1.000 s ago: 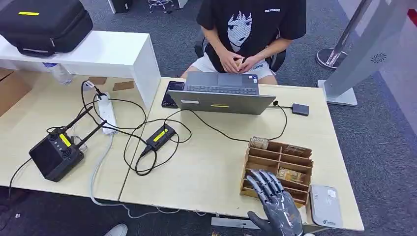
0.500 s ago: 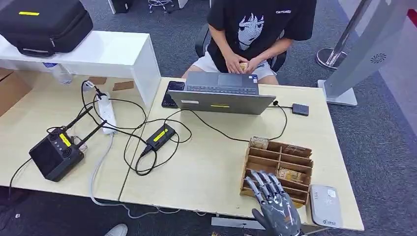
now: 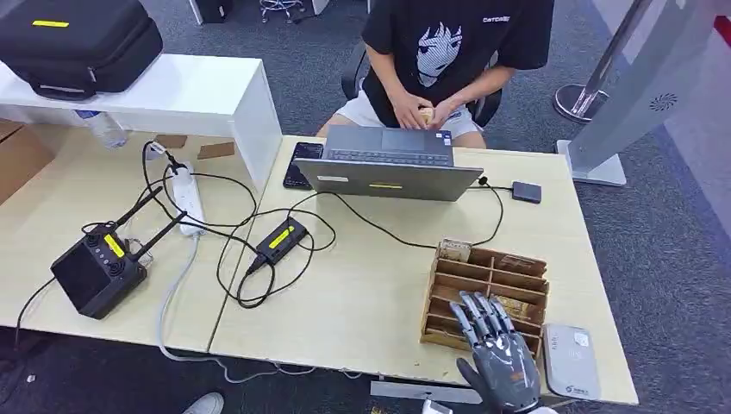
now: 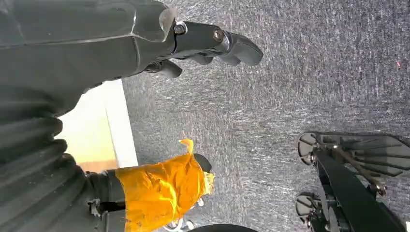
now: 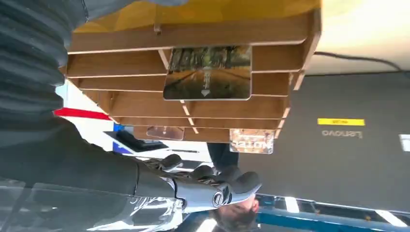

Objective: Pass the card to the sensor for recognition and then transmit it.

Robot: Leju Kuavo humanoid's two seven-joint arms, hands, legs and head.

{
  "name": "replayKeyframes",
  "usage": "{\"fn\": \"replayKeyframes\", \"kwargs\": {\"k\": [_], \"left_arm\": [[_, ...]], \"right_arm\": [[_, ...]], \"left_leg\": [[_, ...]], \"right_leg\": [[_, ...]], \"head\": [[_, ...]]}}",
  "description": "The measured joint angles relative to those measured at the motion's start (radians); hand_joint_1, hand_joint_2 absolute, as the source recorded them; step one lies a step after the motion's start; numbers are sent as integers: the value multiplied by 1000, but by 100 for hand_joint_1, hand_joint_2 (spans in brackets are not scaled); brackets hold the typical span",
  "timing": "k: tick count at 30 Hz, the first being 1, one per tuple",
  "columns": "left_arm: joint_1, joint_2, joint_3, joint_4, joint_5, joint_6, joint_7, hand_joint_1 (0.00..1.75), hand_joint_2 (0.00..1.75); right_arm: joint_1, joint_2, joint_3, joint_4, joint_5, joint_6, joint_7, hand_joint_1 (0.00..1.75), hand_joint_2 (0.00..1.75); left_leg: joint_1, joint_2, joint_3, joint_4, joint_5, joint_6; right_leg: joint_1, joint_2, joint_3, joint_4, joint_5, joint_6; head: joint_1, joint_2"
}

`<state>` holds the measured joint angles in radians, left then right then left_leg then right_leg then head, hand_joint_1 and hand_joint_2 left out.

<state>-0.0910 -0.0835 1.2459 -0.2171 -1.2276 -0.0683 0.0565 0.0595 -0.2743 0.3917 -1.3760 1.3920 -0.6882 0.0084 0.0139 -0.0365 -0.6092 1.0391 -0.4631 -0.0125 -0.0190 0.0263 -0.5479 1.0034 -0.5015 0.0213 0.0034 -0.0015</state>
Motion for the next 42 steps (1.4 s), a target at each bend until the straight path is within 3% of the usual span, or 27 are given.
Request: {"fn": "replayKeyframes", "kwargs": {"k": [7, 8, 9, 10, 12, 16, 20, 24, 28, 33, 36, 39, 42], "left_arm": [[0, 0, 0, 0, 0, 0, 0, 0, 175], [0, 0, 0, 0, 0, 0, 0, 0, 175], [0, 0, 0, 0, 0, 0, 0, 0, 175], [0, 0, 0, 0, 0, 0, 0, 0, 175], [0, 0, 0, 0, -1, 0, 0, 0, 175], [0, 0, 0, 0, -1, 0, 0, 0, 175], [0, 0, 0, 0, -2, 0, 0, 0, 175], [0, 0, 0, 0, -6, 0, 0, 0, 175], [0, 0, 0, 0, -8, 0, 0, 0, 175], [0, 0, 0, 0, -8, 0, 0, 0, 175], [0, 0, 0, 0, -10, 0, 0, 0, 175], [0, 0, 0, 0, -12, 0, 0, 0, 175], [0, 0, 0, 0, -13, 0, 0, 0, 175]], "right_arm": [[2, 16, -28, 5, 11, 0, -1, 2, 175], [3, 18, -29, 5, 11, 0, -1, 33, 175], [3, 19, -30, 5, 11, 0, -1, 136, 175], [3, 20, -30, 5, 11, 0, -2, 134, 175], [4, 22, -31, 6, 8, 0, -2, 147, 175], [3, 25, -31, 11, 7, 0, -8, 148, 175], [3, 27, -30, 19, 35, 0, 4, 136, 175], [-1, 20, -27, 19, 158, -2, 102, 140, 175], [-30, -31, 26, 21, 176, -6, 233, 152, 175], [-60, -82, 90, 21, 176, -6, 308, 173, 175], [-77, -117, 121, -16, 176, -6, 345, 175, 175], [-82, -142, 126, -78, 176, -6, 335, 175, 175], [-69, -140, 87, -171, 176, -6, 225, 175, 175]], "left_leg": [[0, 0, 0, 0, 0, 0], [0, 0, 0, 0, 0, 0], [0, 0, 0, 0, 0, 0], [0, 0, 0, 0, 0, 0], [0, 0, 0, 0, 0, 0], [0, 0, 0, 0, 0, 0], [0, 0, 0, 0, 0, 0], [0, 0, 0, 0, 0, 0], [0, 0, 0, 0, 0, 0], [-1, 0, 0, 0, 0, 0], [-1, 0, 0, 0, 0, 0], [-1, 0, 0, 0, 0, 0], [-1, 0, 0, 0, 0, 0]], "right_leg": [[0, 0, 0, 0, 0, 0], [0, 0, 0, 0, 0, 0], [0, 0, 0, 0, 0, 0], [0, 0, 0, 0, 0, 0], [0, 0, 0, 0, 0, 0], [0, 0, 0, 0, 0, 0], [0, 0, 0, 0, 0, 0], [0, 0, 0, 0, 0, 0], [0, 0, 0, 0, 0, 0], [0, 0, 0, 0, 0, 0], [-1, 0, 0, 0, 0, 0], [0, 0, 0, 0, 0, 0], [0, 0, 0, 0, 0, 0]], "head": [[0, 0], [0, 0], [0, 0], [0, 0], [0, 0], [0, 0], [0, 0], [0, 0], [0, 0], [0, 0], [0, 0], [0, 0], [0, 0]]}}
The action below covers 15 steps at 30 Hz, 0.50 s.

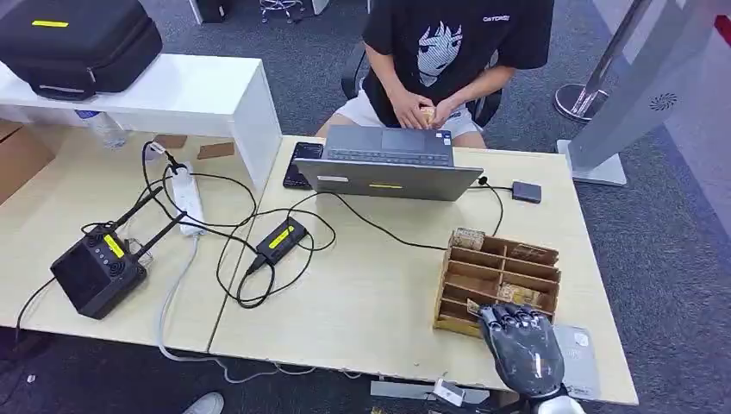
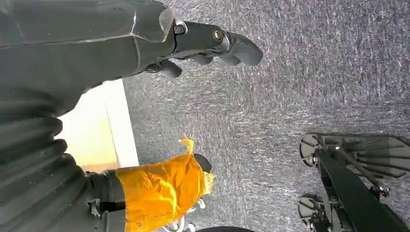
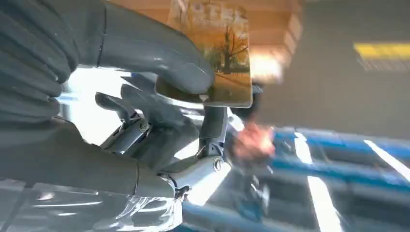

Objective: Pass the card to the sensor for recognition and then transmit it.

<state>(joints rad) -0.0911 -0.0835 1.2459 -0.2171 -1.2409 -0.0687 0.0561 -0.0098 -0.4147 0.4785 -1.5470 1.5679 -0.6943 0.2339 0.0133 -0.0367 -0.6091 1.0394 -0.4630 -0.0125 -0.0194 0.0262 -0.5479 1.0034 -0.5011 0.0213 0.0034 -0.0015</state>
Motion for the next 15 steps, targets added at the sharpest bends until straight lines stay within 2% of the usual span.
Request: {"fn": "replayKeyframes", "kwargs": {"k": [3, 5, 8, 11, 15], "left_arm": [[0, 0, 0, 0, -4, 0, 0, 0, 175], [0, 0, 0, 0, -5, 0, 0, 0, 175], [0, 0, 0, 0, -5, 0, 0, 0, 175], [0, 0, 0, 0, -9, 0, 0, 0, 175], [0, 0, 0, 0, -11, 0, 0, 0, 175]], "right_arm": [[30, 40, -82, -95, 0, 0, -146, 175, 175], [47, 87, -135, -164, -1, 0, -212, 175, 175], [53, 136, -175, -248, -24, 0, -232, 175, 175], [51, 184, -210, -315, -86, 0, -295, 175, 175], [50, 222, -240, -360, -97, 0, -311, 175, 175]], "left_leg": [[0, 0, 0, 0, 0, 0], [1, 0, 0, -1, 0, 0], [1, 0, 0, -1, 0, 0], [1, 0, 0, -1, 0, 0], [0, 0, 0, 0, 0, 0]], "right_leg": [[0, 0, 0, 0, 0, 0], [0, 0, 0, 0, 0, 0], [0, 0, 0, 0, 0, 0], [0, 0, 0, 0, 0, 0], [0, 0, 0, 0, 0, 0]], "head": [[0, 0], [0, 0], [0, 0], [0, 0], [0, 0]]}}
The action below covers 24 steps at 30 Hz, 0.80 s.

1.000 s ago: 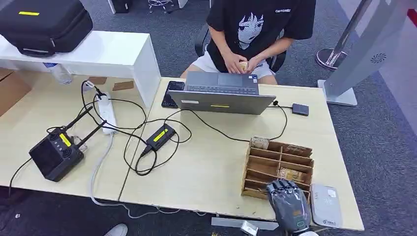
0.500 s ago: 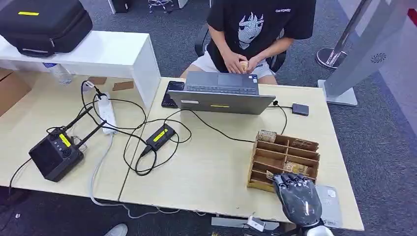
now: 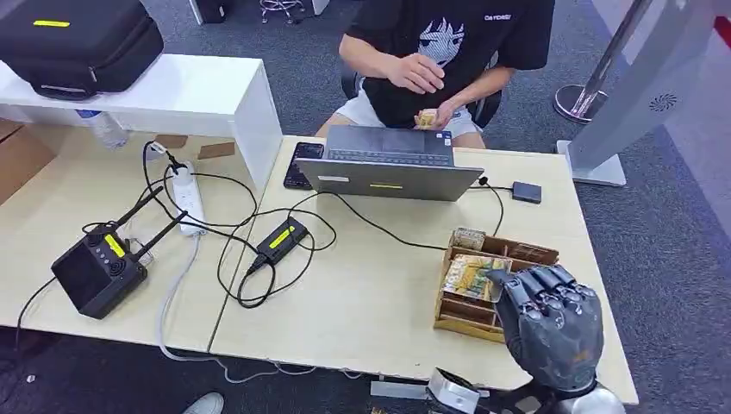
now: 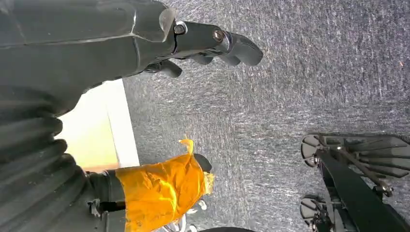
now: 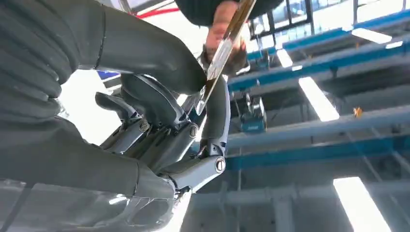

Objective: Pass the card to the sensor for recognition and then transmit it.

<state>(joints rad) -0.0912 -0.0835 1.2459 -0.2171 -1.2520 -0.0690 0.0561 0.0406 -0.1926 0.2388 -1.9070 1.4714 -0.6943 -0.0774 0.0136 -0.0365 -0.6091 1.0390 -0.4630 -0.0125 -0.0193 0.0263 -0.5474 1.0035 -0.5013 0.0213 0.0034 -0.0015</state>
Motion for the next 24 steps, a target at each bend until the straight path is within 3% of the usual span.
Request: {"fn": "replayKeyframes", "kwargs": {"k": [3, 6, 8, 12, 18, 21, 24], "left_arm": [[0, 0, 0, 0, 0, 0, 0, 0, 175], [0, 0, 0, 0, -10, -1, 0, 0, 175], [-2, 0, 0, 0, -27, -3, 0, 0, 175], [-15, 0, -8, 0, -68, -11, 0, 0, 175], [-21, 0, -38, 0, -127, -21, 1, 0, 175], [-23, 0, -50, 0, -138, -28, 6, 0, 175], [-24, 0, -54, 0, -141, -30, 8, 0, 175]], "right_arm": [[0, 15, -9, -14, -3, 0, -6, 175, 175], [-31, 48, -36, -1, -85, 0, -117, 175, 175], [-107, 60, -39, 65, -134, 2, -112, 175, 175], [-371, 56, 0, 329, -219, 44, 0, 175, 175], [-831, 53, 98, 921, -243, 146, 123, 175, 175], [-973, 59, 128, 1143, -249, 183, 151, 175, 175], [-1039, 70, 140, 1266, -262, 177, 149, 175, 175]], "left_leg": [[0, 0, 0, 0, 0, 0], [0, 1, 0, 0, 0, 0], [0, 5, 1, 0, 0, 0], [0, 8, 1, 0, 4, 0], [0, 4, -3, 0, 12, 1], [0, 1, -4, 0, 13, 1], [0, 0, -4, 0, 13, 1]], "right_leg": [[0, 0, 0, 0, 0, 0], [0, 1, 0, 0, 0, 0], [0, 4, 0, 0, 2, -1], [0, 8, -1, 1, 7, 1], [0, 5, -4, 1, 12, 2], [0, 2, -4, 1, 12, 2], [0, 2, -4, 1, 12, 2]], "head": [[0, 0], [0, 0], [0, 0], [0, 0], [1, 0], [0, 0], [0, 0]]}}
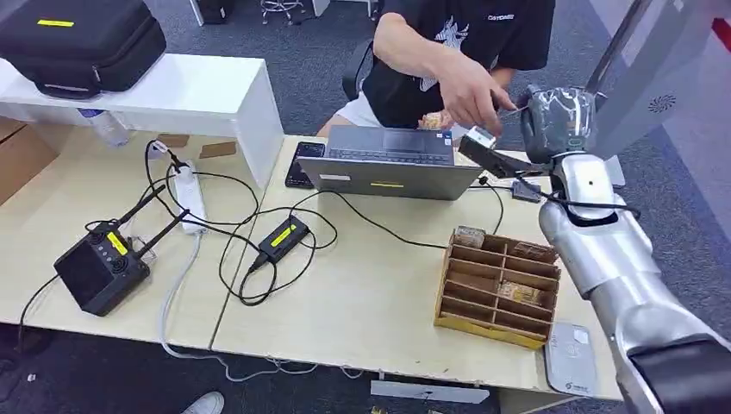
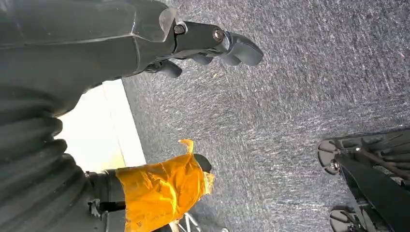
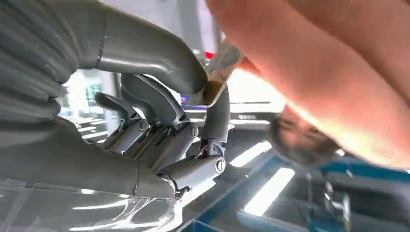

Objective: Pass the card to the sensor for recognition and then transmit it.

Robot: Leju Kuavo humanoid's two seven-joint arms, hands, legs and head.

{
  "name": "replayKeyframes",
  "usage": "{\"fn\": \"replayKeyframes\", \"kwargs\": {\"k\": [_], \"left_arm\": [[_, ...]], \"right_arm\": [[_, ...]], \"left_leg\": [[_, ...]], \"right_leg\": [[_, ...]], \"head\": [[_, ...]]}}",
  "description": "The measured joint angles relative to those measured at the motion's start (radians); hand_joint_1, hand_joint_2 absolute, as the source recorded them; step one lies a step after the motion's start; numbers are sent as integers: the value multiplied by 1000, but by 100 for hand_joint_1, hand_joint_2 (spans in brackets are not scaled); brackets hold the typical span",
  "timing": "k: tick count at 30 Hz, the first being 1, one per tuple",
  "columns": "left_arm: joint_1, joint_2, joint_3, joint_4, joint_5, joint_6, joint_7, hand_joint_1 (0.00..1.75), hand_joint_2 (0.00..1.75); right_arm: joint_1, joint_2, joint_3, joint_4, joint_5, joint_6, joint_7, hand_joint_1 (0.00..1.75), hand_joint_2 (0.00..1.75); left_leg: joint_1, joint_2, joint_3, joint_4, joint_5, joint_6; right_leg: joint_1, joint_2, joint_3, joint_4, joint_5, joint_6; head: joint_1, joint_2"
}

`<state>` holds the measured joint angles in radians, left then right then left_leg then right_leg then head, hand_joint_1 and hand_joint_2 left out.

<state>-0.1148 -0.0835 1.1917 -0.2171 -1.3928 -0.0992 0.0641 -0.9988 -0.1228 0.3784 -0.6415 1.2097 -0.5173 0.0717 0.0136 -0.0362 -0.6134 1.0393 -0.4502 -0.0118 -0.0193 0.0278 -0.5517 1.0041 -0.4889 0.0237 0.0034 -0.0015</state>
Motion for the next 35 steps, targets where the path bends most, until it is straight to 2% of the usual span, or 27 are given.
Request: {"fn": "replayKeyframes", "kwargs": {"k": [1, 2, 3, 4, 9, 13, 15, 17, 22, 24, 26, 28, 29, 31, 35], "left_arm": [[0, 0, -1, 0, 0, 0, 0, 0, 175], [0, 0, -2, 0, 0, 0, 0, 0, 175], [0, 0, -2, 0, 0, 0, 0, 0, 175], [-1, 0, -2, 0, 0, 0, 0, 0, 175], [0, 0, -2, 0, 0, 0, -2, 0, 175], [3, 0, -2, 0, 9, 1, -8, 0, 175], [4, 0, 3, 0, 19, 1, -8, 0, 175], [5, 0, 13, 0, 32, 2, -8, 0, 175], [10, 0, 50, 0, 71, 13, -8, 0, 175], [13, 0, 68, 0, 92, 19, -8, 0, 175], [16, 0, 85, 0, 111, 29, -9, 0, 175], [21, 0, 102, 0, 124, 37, -10, 0, 175], [23, 0, 110, 0, 130, 40, -10, 0, 175], [24, 0, 125, 0, 140, 47, -10, 0, 175], [24, -2, 149, 0, 156, 58, -12, 0, 175]], "right_arm": [[-11, 2, 3, 28, -13, -1, -5, 169, 175], [-18, 6, 4, 49, -34, -1, -16, 16, 175], [-21, 10, 4, 66, -56, 0, -27, 16, 175], [-23, 14, 3, 79, -94, 7, -46, 0, 175], [-22, 48, -39, 100, -318, 95, -166, 0, 175], [-10, 67, -71, 91, -488, 193, -249, 0, 175], [22, 74, -92, 50, -612, 243, -293, 0, 175], [79, 76, -101, -24, -714, 262, -337, 0, 175], [371, 71, -100, -401, -979, 305, -406, 0, 175], [509, 67, -101, -569, -1113, 347, -445, 0, 175], [644, 63, -105, -707, -1293, 451, -476, 0, 175], [775, 57, -120, -839, -1452, 587, -514, 0, 175], [841, 55, -127, -896, -1500, 638, -538, 0, 175], [954, 55, -150, -994, -1538, 695, -571, 0, 175], [1107, 56, -217, -1104, -1594, 703, -574, 0, 175]], "left_leg": [[0, 0, 0, 0, 0, 0], [0, 0, -1, 0, 0, 0], [0, 1, -1, 0, 0, 0], [0, 1, -1, 0, 0, 0], [0, 1, -2, 0, 0, 0], [0, 1, -2, 0, 0, 0], [1, 1, -2, 0, 0, 0], [1, 0, -2, 0, 0, 0], [0, -1, -2, 0, -3, 1], [1, -3, -2, 0, -4, 0], [0, -3, -2, 0, -5, -1], [0, -4, -2, 0, -7, -2], [0, -4, -2, 0, -8, -1], [0, -4, -2, 0, -9, -1], [0, -3, -2, -1, -10, -1]], "right_leg": [[0, 0, 0, 0, 0, 0], [0, 0, -1, 0, 0, 0], [0, 1, -1, 0, 0, 0], [0, 1, -2, 0, 0, 0], [0, 1, -3, 0, 0, 0], [0, 1, -3, 0, 0, 0], [0, 0, -3, 0, 0, 0], [0, 0, -3, 0, -1, 0], [0, -1, -2, -1, -3, 0], [0, -2, -2, -1, -5, -1], [0, -4, -2, -1, -6, 0], [0, -4, -1, -1, -8, -1], [0, -4, -2, -1, -9, -1], [0, -4, -2, -1, -10, -1], [0, -4, -2, -1, -10, -2]], "head": [[0, 0], [0, 0], [0, 0], [0, 0], [0, 0], [0, 0], [0, 0], [0, 0], [0, 0], [0, 0], [0, 0], [0, 0], [0, 0], [0, 0], [0, 0]]}}
